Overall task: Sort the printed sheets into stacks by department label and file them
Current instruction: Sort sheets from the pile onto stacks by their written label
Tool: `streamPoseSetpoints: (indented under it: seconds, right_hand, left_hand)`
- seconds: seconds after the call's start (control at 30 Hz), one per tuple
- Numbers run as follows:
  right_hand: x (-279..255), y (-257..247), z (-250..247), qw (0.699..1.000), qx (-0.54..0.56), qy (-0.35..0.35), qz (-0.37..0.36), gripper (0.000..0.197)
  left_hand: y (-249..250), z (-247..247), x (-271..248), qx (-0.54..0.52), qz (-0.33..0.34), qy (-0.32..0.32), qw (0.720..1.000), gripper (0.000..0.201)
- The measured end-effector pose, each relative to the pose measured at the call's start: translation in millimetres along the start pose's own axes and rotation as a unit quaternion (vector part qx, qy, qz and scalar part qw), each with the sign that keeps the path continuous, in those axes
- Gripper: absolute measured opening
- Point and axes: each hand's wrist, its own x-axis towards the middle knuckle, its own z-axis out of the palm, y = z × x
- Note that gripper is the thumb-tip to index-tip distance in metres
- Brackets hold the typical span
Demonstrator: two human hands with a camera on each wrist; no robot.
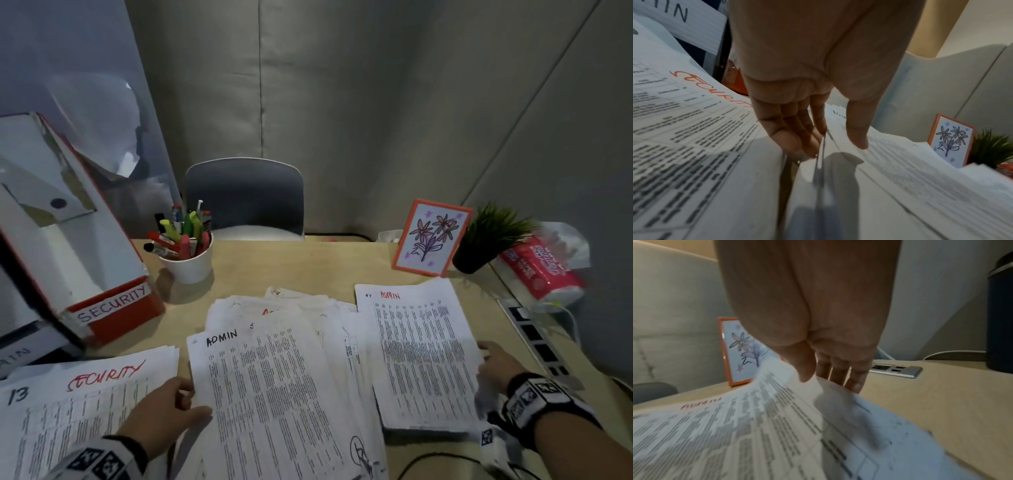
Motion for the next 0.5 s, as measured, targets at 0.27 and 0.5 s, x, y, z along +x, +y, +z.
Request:
streamPoseSetpoints:
  seconds: [0.27,0.5]
  right_hand:
    - [-47.0,-46.8,27.2,0.977,-0.135,0.094,-0.134,0.043]
    - [-123.5,-117.7,104.7,0.947,-0.097,-0.105,-0.288,0.011]
  left_hand:
    - [4.2,9.0,1.4,-0.015,0.009,0.057,0.998,0.035]
    - [-1.2,11.0,5.1,-0.023,0.035,0.115,0.992,0.024]
